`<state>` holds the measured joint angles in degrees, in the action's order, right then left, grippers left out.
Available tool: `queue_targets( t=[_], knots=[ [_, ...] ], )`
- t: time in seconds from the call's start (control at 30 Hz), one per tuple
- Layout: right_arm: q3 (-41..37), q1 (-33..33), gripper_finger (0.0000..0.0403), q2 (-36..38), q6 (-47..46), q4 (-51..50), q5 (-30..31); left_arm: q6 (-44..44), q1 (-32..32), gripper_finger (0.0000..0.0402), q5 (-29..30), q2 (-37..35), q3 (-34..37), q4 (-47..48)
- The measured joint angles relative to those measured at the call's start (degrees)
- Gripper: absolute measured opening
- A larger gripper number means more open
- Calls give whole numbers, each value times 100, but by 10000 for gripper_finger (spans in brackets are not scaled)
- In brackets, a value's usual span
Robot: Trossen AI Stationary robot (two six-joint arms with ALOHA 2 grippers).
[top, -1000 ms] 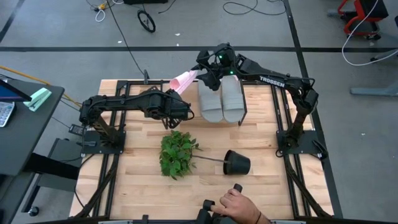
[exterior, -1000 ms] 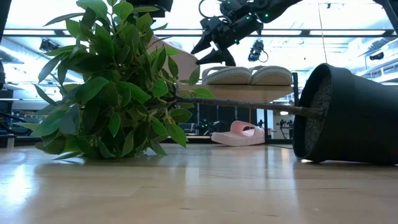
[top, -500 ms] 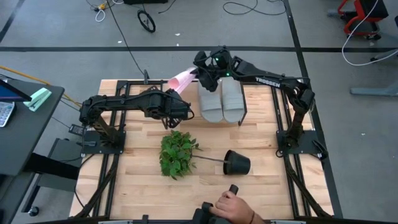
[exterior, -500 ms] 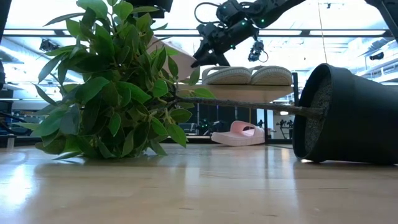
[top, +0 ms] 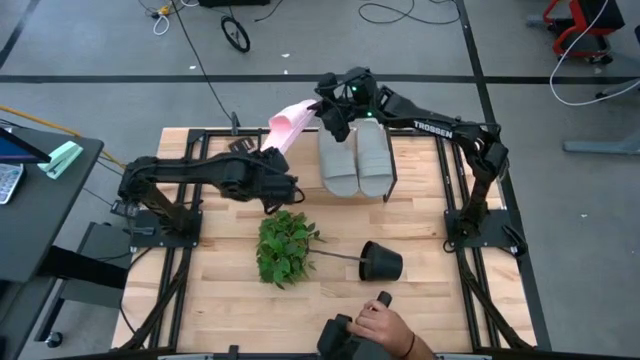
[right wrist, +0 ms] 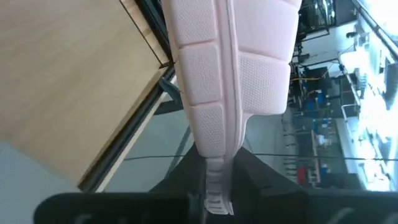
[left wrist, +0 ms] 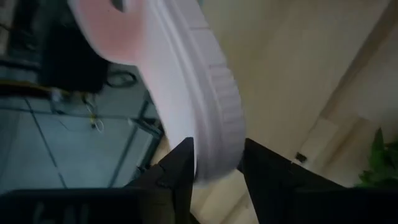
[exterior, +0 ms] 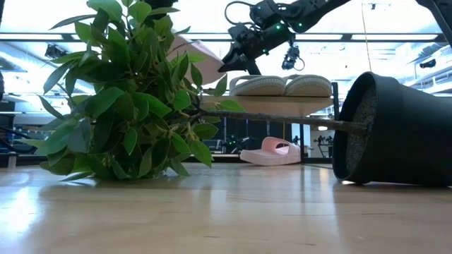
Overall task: Pick and place slides into the shelf
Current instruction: Put the bottom pink slide on the shelf
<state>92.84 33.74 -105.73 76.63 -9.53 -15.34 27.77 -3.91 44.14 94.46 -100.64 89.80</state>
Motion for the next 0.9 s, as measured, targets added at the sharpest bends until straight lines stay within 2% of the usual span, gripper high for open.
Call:
queue_targets(
  t=[0.27,0.33,0.47,0.63,0.9],
  knots=[
    [0,200,46,6,-507,-64,-424,-32,-602,148,718,-516,2,15],
    [0,234,46,43,-670,-79,-635,-192,-780,150,865,-601,4,11],
    [0,197,46,203,-794,-126,-1027,-613,-1182,148,1544,-740,6,9],
    [0,200,46,464,-1057,-272,-1316,-814,-1591,140,1923,-1050,6,14],
    [0,151,45,787,-1111,-624,-1450,-1196,-2103,145,2577,-1508,6,20]
  ],
)
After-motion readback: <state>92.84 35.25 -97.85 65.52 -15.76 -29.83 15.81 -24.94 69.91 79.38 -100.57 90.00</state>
